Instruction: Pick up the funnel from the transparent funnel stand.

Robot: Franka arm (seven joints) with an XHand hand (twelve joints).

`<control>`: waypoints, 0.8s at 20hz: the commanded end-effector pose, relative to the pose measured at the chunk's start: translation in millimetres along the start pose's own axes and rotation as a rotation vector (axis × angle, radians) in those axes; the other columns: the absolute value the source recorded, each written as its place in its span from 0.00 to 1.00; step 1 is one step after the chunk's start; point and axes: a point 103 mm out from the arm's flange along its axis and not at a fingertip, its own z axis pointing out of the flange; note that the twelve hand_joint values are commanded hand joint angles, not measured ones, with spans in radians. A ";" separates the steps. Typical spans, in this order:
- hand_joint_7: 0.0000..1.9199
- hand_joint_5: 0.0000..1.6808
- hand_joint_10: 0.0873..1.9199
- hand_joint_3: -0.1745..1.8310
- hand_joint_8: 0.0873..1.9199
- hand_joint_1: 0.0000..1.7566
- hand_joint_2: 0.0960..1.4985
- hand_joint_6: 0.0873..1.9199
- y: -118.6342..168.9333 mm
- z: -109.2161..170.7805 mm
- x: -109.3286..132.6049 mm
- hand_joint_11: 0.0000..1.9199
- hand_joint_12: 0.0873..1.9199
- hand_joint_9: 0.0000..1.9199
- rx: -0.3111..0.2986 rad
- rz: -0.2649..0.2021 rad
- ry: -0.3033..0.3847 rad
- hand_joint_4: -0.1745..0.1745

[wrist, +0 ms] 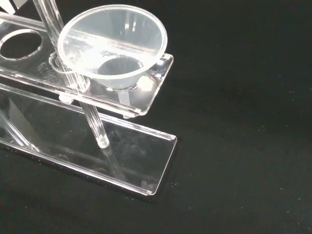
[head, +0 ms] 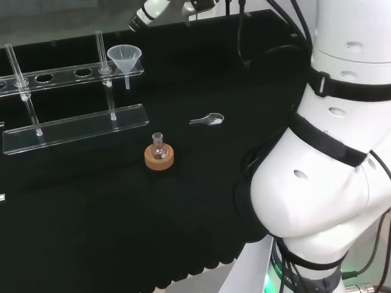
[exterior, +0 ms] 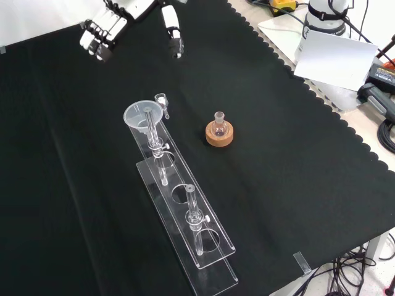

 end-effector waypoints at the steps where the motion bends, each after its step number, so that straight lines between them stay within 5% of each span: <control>1: 0.00 0.00 0.00 0.12 0.00 0.28 0.37 0.00 8.5 6.0 7.7 0.00 0.00 0.00 0.028 -0.020 0.005 0.48; 12: 0.00 0.00 0.00 0.11 0.00 0.30 0.37 0.00 33.4 25.8 17.5 0.01 0.00 0.00 0.059 -0.038 0.026 0.48; 16: 0.00 0.00 0.00 0.11 0.00 0.31 0.37 0.00 45.9 36.4 24.3 0.01 0.00 0.00 0.114 -0.053 0.030 0.48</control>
